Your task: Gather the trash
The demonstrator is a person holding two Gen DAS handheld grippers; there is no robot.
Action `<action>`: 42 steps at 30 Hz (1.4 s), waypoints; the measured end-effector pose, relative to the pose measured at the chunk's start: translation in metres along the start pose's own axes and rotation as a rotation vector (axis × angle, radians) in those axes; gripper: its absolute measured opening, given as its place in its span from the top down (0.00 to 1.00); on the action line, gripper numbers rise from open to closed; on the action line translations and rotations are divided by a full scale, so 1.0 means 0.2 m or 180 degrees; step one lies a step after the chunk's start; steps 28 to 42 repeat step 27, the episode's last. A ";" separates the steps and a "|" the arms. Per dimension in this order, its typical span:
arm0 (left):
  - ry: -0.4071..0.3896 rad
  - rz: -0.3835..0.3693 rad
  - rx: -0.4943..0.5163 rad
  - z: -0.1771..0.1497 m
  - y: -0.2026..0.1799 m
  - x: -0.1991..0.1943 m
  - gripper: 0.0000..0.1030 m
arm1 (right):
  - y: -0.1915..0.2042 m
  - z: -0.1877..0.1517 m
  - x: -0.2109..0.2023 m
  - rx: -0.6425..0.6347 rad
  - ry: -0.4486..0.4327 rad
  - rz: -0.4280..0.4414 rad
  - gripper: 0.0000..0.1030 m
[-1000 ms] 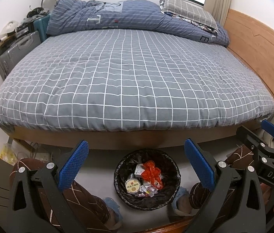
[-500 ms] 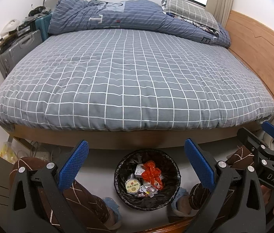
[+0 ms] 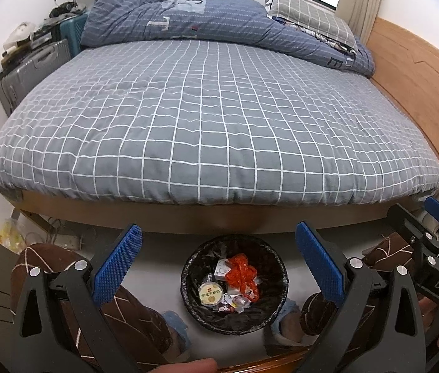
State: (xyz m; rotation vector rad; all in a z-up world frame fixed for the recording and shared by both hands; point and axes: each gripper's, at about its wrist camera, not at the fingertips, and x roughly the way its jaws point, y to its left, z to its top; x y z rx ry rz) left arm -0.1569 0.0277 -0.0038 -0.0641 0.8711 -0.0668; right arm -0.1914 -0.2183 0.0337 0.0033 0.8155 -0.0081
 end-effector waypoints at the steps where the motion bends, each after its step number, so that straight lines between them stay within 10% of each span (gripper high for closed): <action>1: -0.0012 0.0021 0.0012 0.00 0.00 0.00 0.06 | 0.00 0.00 0.00 0.0000 -0.0003 0.0001 0.07; 42: -0.0080 -0.0031 0.0070 0.02 -0.01 -0.03 0.05 | 0.00 0.00 0.01 -0.0021 -0.0014 -0.0024 0.07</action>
